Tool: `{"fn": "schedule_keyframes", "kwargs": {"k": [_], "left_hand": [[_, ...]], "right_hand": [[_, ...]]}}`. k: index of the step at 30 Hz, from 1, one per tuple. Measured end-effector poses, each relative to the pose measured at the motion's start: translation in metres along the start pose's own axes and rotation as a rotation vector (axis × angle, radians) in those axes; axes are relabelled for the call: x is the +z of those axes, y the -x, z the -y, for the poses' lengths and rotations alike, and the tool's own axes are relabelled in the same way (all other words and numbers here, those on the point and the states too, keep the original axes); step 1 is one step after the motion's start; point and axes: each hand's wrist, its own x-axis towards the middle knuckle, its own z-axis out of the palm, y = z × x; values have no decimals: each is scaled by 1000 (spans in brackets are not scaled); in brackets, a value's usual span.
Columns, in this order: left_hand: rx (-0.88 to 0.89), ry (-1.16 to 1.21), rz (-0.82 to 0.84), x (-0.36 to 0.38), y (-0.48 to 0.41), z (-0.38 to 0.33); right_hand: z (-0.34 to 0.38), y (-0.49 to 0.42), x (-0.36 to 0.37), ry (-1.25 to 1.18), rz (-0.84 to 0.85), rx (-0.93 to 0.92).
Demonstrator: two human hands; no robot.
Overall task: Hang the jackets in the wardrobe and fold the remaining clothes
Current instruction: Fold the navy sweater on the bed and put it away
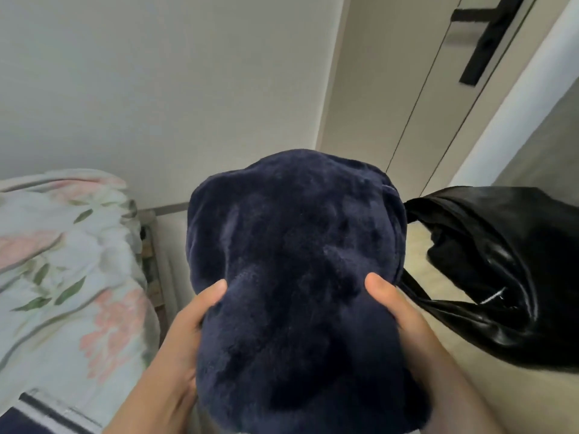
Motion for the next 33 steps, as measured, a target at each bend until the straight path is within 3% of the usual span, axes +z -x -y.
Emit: {"fn": "schedule_keyframes", "kwargs": {"k": [6, 13, 18, 24, 33], "left_hand": [[-46, 38, -95, 52, -43, -53], [-94, 31, -120, 131, -23, -130], [-134, -15, -117, 180, 6, -181], [-41, -204, -38, 227, 33, -226], [-105, -450, 77, 268, -8, -273]], "right_hand": [[89, -44, 19, -7, -100, 94], [187, -22, 75, 25, -222, 262], [244, 6, 114, -7, -175, 236], [295, 39, 146, 3, -101, 147], [335, 26, 149, -44, -146, -8]]}}
